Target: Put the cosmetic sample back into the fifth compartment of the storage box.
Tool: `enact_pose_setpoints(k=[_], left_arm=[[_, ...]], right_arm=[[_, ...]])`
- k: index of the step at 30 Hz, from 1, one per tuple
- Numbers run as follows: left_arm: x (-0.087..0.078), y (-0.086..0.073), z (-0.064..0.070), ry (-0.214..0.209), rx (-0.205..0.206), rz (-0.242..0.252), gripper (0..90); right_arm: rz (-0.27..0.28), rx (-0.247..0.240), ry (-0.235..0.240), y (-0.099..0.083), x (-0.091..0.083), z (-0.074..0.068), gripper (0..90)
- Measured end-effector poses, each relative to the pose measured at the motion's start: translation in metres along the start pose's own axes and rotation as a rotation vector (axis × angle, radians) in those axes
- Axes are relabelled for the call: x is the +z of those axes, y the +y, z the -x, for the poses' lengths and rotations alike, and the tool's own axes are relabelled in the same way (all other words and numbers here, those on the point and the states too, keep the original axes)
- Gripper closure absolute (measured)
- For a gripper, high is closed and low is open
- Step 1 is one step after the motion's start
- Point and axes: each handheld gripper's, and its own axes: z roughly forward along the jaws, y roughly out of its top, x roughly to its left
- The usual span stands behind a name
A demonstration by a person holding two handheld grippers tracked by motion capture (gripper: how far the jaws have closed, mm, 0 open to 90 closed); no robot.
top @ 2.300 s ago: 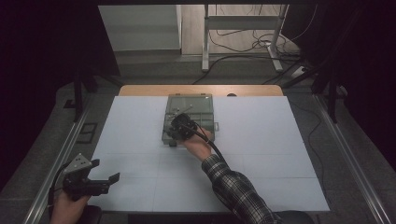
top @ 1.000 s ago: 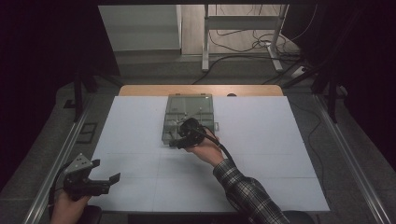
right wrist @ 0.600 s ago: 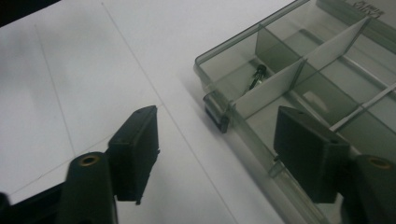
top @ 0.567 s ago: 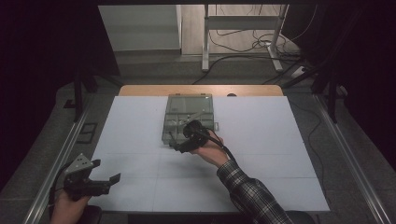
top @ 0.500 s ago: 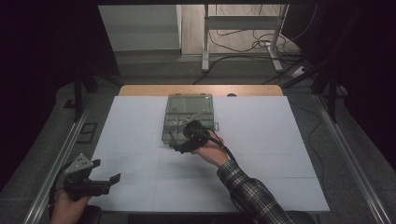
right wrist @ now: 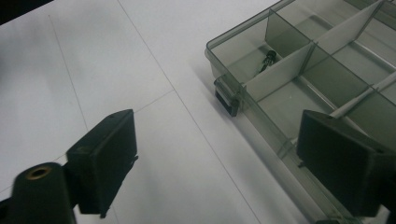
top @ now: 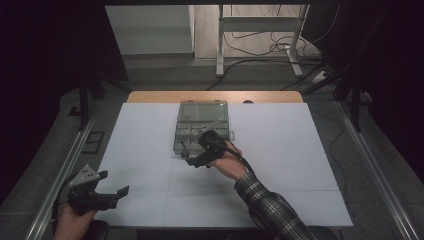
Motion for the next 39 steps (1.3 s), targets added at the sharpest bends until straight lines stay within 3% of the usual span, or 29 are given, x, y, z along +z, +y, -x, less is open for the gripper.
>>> enact_pose_setpoints(k=[15,29,39], left_arm=[[0.0,0.0,0.0,0.0,0.001,0.002,3.6],[0.0,0.0,0.0,0.0,0.002,0.001,3.6],[0.0,0.0,0.0,-0.001,0.002,-0.001,3.5]], right_arm=[[-0.001,-0.026,-0.058,-0.011,-0.015,-0.001,4.3],[0.032,-0.027,-0.057,-0.024,-0.028,-0.007,1.5],[0.013,-0.039,-0.065,-0.033,-0.038,-0.008,0.4]])
